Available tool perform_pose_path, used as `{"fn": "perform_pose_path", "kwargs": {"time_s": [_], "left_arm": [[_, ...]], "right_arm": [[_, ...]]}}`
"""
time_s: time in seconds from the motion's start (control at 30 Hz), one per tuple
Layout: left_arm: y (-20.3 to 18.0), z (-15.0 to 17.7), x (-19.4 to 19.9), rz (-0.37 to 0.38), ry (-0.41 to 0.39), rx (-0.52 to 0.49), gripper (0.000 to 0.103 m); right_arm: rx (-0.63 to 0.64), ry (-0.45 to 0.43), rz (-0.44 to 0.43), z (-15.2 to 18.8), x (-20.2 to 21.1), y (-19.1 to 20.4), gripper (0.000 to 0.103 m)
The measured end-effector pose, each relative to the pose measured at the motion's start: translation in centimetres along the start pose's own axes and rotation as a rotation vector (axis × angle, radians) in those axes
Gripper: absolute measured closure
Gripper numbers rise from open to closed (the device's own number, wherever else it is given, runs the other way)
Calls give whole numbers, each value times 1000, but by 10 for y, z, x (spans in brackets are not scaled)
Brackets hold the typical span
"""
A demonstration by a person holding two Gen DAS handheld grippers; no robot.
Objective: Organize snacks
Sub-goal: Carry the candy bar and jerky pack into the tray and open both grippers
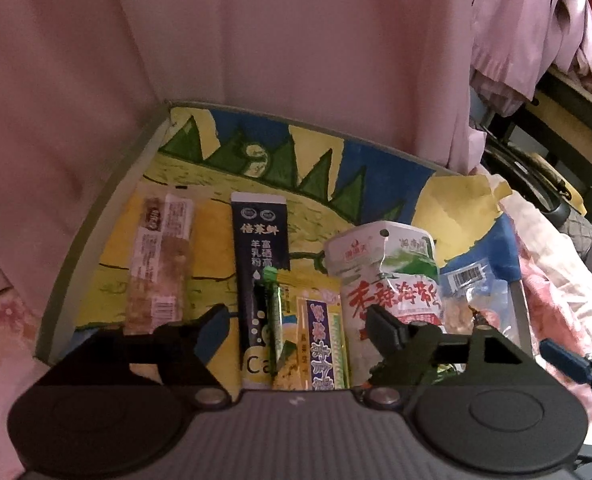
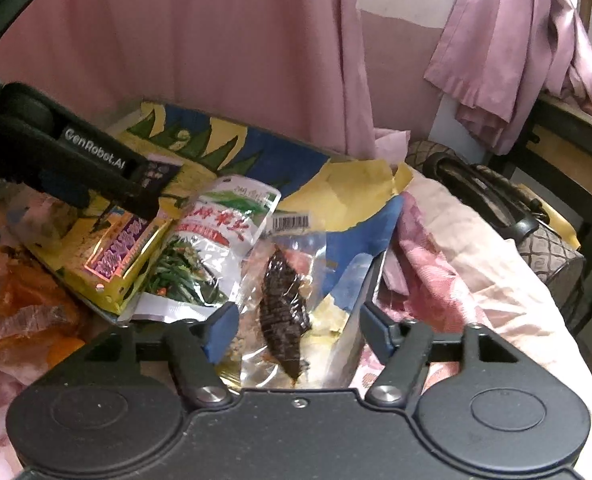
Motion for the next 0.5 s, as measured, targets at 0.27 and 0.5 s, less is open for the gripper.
{"fn": "perform_pose_path", "kwargs": {"time_s": [0.27, 0.5], "left_arm": [[7, -8, 33, 25, -77, 50, 5], [14, -13, 82, 39, -177, 47, 1]], "right_arm": [[-48, -104, 12, -21, 38, -9, 11], [-98, -196, 25, -40, 86, -12, 2]]}}
Point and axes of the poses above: each gripper's, at about its wrist camera, not at the fingertips, and x roughly against the way its jaws point, y to its left, z to its underside, the point moved 8 cm from there along -x, roughly the way its jaws point, and after that the axes turned 9 degrees about x, right-handed, at the moved point
